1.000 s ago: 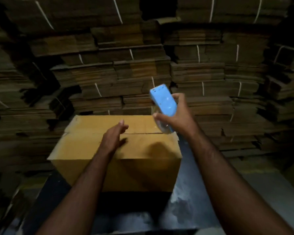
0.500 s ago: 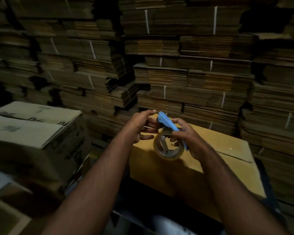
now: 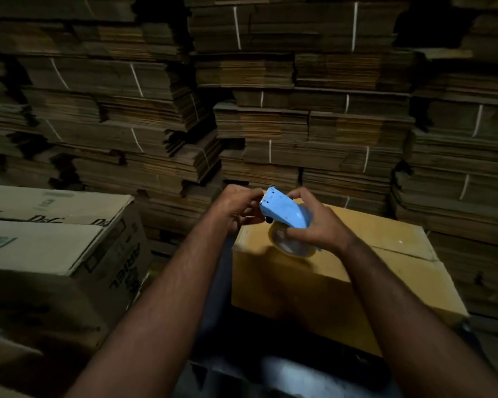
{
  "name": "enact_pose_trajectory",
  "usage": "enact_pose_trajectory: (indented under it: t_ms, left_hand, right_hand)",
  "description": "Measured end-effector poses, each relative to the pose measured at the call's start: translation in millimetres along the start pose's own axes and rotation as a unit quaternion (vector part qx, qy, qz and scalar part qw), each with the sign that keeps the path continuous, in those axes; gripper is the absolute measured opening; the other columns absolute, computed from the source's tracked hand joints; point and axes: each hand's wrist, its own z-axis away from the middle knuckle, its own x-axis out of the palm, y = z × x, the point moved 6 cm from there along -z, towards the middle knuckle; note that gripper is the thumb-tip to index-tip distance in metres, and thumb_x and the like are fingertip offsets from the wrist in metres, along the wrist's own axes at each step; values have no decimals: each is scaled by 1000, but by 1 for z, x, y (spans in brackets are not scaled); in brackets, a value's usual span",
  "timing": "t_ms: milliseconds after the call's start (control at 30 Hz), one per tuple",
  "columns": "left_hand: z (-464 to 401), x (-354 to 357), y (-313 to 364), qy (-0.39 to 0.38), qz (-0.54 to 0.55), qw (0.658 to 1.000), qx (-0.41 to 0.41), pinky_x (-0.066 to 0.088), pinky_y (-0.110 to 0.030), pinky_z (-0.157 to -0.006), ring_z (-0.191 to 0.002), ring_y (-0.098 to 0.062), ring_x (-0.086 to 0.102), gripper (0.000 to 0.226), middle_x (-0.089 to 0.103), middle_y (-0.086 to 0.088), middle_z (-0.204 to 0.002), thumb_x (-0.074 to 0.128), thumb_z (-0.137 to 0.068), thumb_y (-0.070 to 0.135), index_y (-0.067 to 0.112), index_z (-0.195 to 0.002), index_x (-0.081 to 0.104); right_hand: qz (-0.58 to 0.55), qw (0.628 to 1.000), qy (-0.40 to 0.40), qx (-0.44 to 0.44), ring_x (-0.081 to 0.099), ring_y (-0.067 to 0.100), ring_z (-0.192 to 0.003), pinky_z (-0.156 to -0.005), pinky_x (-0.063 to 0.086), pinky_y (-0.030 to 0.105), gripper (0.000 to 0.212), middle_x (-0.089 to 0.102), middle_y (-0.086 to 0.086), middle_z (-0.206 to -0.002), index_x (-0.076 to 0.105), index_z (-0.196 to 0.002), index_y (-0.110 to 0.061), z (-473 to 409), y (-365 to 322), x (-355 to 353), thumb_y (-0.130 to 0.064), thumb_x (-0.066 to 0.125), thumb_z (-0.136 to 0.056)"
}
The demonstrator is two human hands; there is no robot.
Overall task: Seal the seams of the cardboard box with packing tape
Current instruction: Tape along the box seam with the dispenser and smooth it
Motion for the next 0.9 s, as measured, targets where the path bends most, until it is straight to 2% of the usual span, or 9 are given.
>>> enact_pose_trajectory:
  t_ms: [67, 267, 367, 433, 500, 600, 667, 767, 900]
  left_hand:
    - [-4, 5, 0, -3, -10, 1000, 13, 59, -34, -57, -67, -23, 70, 10, 67, -22, -90, 66, -91, 10, 0, -92, 66]
    - [-17, 28, 7, -44, 5, 998, 36, 61, -35, -62, -77, -28, 73, 14, 73, -19, -88, 69, -91, 11, -2, -96, 65]
    - [-22, 32, 14, -6, -36, 997, 75, 60, -33, -58, -69, -24, 70, 14, 71, -15, -80, 69, -91, 8, 4, -79, 64]
    - [-22, 38, 19, 23, -66, 992, 103, 57, -27, -49, -57, -18, 64, 22, 67, -10, -67, 70, -91, 9, 6, -71, 61]
    - [-22, 46, 18, 51, -82, 989, 111, 55, -24, -45, -54, -17, 61, 21, 65, -10, -65, 69, -92, 9, 3, -74, 62]
    - [-27, 48, 19, 107, -91, 985, 105, 60, -32, -55, -58, -19, 65, 18, 70, -14, -75, 71, -91, 13, 2, -78, 65]
    - [-32, 39, 22, 145, -110, 978, 105, 62, -35, -62, -65, -19, 69, 16, 72, -14, -80, 72, -91, 17, 4, -83, 68]
    - [-36, 36, 19, 162, -118, 975, 97, 58, -28, -56, -67, -19, 66, 16, 70, -13, -82, 68, -93, 14, -2, -92, 66]
    - [-46, 35, 10, 206, -140, 965, 85, 58, -31, -59, -71, -18, 65, 12, 69, -12, -87, 67, -93, 15, 8, -86, 62]
  right_hand:
    - [59, 998, 29, -6, 63, 14, -86, -67, 56, 32, 69, 63, -4, -109, 44, -118, -45, 2, -1, -9, -44, 85, -63]
    - [68, 995, 74, -11, 58, 10, -103, -76, 53, 29, 71, 61, -14, -119, 51, -122, -44, 4, 12, -32, -51, 87, -61]
    - [95, 993, 70, -17, 54, 6, -102, -70, 41, 15, 71, 58, -19, -114, 53, -124, -42, 1, 18, -45, -52, 87, -63]
    - [137, 989, 57, -26, 58, 9, -99, -73, 46, 21, 73, 62, -15, -113, 55, -124, -39, -4, 23, -54, -60, 83, -61]
    - [169, 984, 43, -24, 61, 13, -98, -79, 53, 33, 80, 65, -10, -114, 54, -125, -39, -9, 28, -63, -72, 73, -54]
    - [198, 980, 21, -21, 60, 16, -101, -81, 55, 39, 86, 64, -7, -118, 52, -126, -41, -14, 40, -75, -80, 64, -50]
    - [217, 976, 16, -20, 58, 16, -101, -82, 54, 40, 86, 64, -6, -119, 51, -127, -42, -17, 51, -83, -81, 64, -51]
    - [231, 973, -1, -10, 54, 17, -104, -83, 53, 41, 85, 61, -2, -126, 49, -133, -41, -25, 64, -89, -74, 73, -59]
    - [244, 969, -28, -12, 50, 18, -111, -88, 51, 46, 83, 57, -4, -128, 47, -135, -40, -39, 66, -80, -69, 75, -63]
